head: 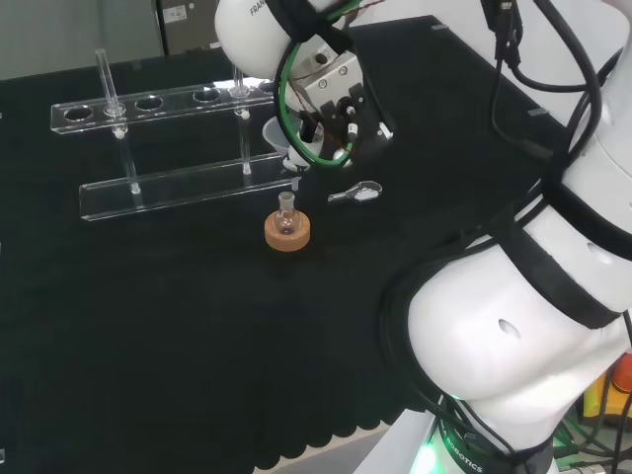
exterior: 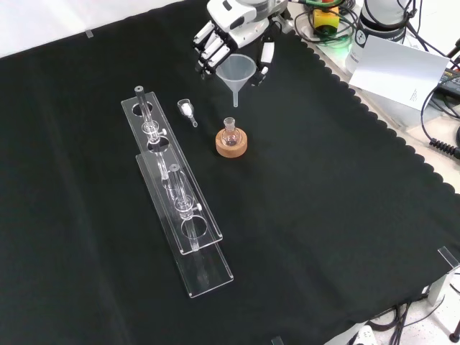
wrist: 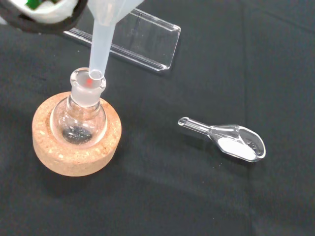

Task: Place the funnel on the round-bottom flask.

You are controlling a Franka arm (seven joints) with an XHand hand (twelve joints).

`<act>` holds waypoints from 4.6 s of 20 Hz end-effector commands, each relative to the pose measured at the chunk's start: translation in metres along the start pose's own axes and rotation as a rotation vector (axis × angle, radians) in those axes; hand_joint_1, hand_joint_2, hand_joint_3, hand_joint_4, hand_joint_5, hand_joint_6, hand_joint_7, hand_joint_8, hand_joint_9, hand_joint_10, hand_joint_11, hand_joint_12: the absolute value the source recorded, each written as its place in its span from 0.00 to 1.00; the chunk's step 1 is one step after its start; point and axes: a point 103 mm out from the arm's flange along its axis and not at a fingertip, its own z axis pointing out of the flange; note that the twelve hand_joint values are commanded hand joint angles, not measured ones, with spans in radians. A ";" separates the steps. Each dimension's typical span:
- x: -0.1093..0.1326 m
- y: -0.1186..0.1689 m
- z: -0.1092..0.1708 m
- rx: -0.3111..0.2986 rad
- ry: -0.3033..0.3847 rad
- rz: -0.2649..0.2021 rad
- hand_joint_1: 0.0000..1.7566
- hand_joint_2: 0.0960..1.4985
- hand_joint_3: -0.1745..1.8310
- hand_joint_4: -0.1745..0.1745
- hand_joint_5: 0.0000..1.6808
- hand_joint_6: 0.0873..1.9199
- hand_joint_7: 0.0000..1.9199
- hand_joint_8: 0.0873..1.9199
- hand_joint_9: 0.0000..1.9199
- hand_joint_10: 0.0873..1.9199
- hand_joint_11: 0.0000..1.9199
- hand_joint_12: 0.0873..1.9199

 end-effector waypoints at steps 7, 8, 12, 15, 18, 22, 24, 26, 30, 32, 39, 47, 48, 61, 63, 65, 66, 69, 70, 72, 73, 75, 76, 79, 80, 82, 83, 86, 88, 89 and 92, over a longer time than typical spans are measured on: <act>0.010 0.016 0.002 -0.016 0.002 -0.010 0.43 0.41 0.34 0.37 0.25 0.34 0.19 0.34 0.40 0.30 0.19 0.67; 0.012 0.018 0.003 -0.022 0.007 -0.013 0.43 0.41 0.34 0.37 0.25 0.34 0.19 0.34 0.40 0.31 0.19 0.67; 0.016 0.020 0.008 -0.014 -0.022 0.000 0.43 0.41 0.34 0.37 0.25 0.34 0.19 0.34 0.40 0.31 0.19 0.67; 0.018 0.022 0.010 -0.012 -0.018 -0.026 0.43 0.41 0.34 0.37 0.25 0.34 0.19 0.34 0.40 0.31 0.19 0.67; 0.019 0.022 0.013 -0.017 -0.001 -0.025 0.43 0.41 0.34 0.37 0.25 0.34 0.19 0.34 0.39 0.31 0.19 0.67; 0.011 0.024 0.014 -0.013 0.016 -0.022 0.43 0.41 0.34 0.37 0.25 0.34 0.19 0.34 0.39 0.31 0.19 0.67; 0.012 0.024 0.015 -0.018 0.023 -0.028 0.43 0.41 0.35 0.37 0.25 0.34 0.19 0.34 0.39 0.31 0.19 0.67; 0.012 0.025 0.016 -0.020 0.026 -0.033 0.43 0.41 0.35 0.37 0.25 0.34 0.19 0.34 0.39 0.31 0.19 0.67; 0.013 0.026 0.017 -0.012 0.018 -0.028 0.43 0.42 0.35 0.37 0.25 0.34 0.19 0.34 0.39 0.31 0.19 0.67; 0.014 0.027 0.017 -0.007 0.010 -0.026 0.43 0.42 0.35 0.37 0.25 0.34 0.19 0.34 0.39 0.31 0.19 0.67; 0.020 0.031 0.023 -0.003 0.003 -0.036 0.43 0.42 0.35 0.36 0.25 0.34 0.19 0.34 0.39 0.31 0.19 0.67; 0.018 0.031 0.024 -0.021 0.002 -0.040 0.43 0.42 0.35 0.36 0.25 0.34 0.19 0.34 0.39 0.31 0.19 0.67; 0.017 0.031 0.023 -0.024 0.003 -0.040 0.43 0.42 0.35 0.36 0.25 0.34 0.19 0.34 0.39 0.31 0.19 0.67; 0.010 0.033 0.024 -0.021 0.010 -0.038 0.43 0.42 0.35 0.36 0.26 0.34 0.19 0.34 0.39 0.31 0.19 0.67; 0.011 0.032 0.024 -0.017 0.012 -0.036 0.43 0.42 0.35 0.36 0.26 0.34 0.19 0.34 0.39 0.31 0.19 0.67; 0.010 0.031 0.026 -0.016 0.018 -0.041 0.43 0.42 0.35 0.36 0.26 0.34 0.19 0.34 0.39 0.31 0.19 0.67; 0.010 0.031 0.026 -0.018 0.021 -0.051 0.43 0.42 0.35 0.36 0.26 0.34 0.19 0.34 0.39 0.31 0.19 0.67; 0.009 0.032 0.027 -0.015 0.014 -0.048 0.43 0.42 0.35 0.36 0.26 0.34 0.19 0.35 0.39 0.31 0.19 0.67; 0.010 0.031 0.028 -0.016 0.012 -0.051 0.43 0.42 0.35 0.36 0.26 0.34 0.19 0.35 0.39 0.31 0.19 0.67; 0.009 0.032 0.029 -0.015 0.016 -0.049 0.42 0.42 0.35 0.36 0.26 0.34 0.19 0.35 0.39 0.31 0.19 0.67; 0.009 0.032 0.029 -0.016 0.017 -0.051 0.42 0.42 0.35 0.36 0.26 0.34 0.19 0.35 0.39 0.31 0.19 0.67; 0.011 0.031 0.031 -0.020 0.019 -0.053 0.42 0.42 0.35 0.36 0.26 0.34 0.19 0.35 0.39 0.31 0.19 0.67; 0.012 0.031 0.032 -0.017 0.014 -0.055 0.42 0.42 0.35 0.36 0.26 0.35 0.19 0.35 0.39 0.31 0.19 0.67; 0.011 0.033 0.035 -0.026 0.023 -0.055 0.42 0.42 0.35 0.36 0.26 0.35 0.19 0.35 0.39 0.31 0.19 0.67; 0.012 0.034 0.035 -0.036 0.025 -0.056 0.42 0.42 0.35 0.36 0.26 0.35 0.19 0.35 0.39 0.31 0.19 0.67; 0.013 0.034 0.036 -0.048 0.031 -0.051 0.42 0.42 0.35 0.36 0.26 0.35 0.19 0.35 0.39 0.31 0.19 0.67; 0.013 0.035 0.036 -0.051 0.033 -0.058 0.42 0.42 0.35 0.36 0.26 0.35 0.19 0.35 0.39 0.31 0.19 0.67; 0.010 0.034 0.035 -0.070 0.040 -0.069 0.42 0.42 0.35 0.36 0.26 0.35 0.19 0.35 0.39 0.31 0.19 0.67; 0.011 0.036 0.037 -0.074 0.023 -0.062 0.42 0.42 0.35 0.36 0.26 0.35 0.19 0.35 0.39 0.31 0.19 0.67; 0.012 0.036 0.038 -0.075 0.017 -0.060 0.42 0.42 0.35 0.36 0.26 0.35 0.19 0.35 0.39 0.31 0.19 0.67; 0.011 0.036 0.039 -0.067 0.009 -0.054 0.43 0.42 0.35 0.36 0.26 0.35 0.19 0.35 0.39 0.31 0.19 0.67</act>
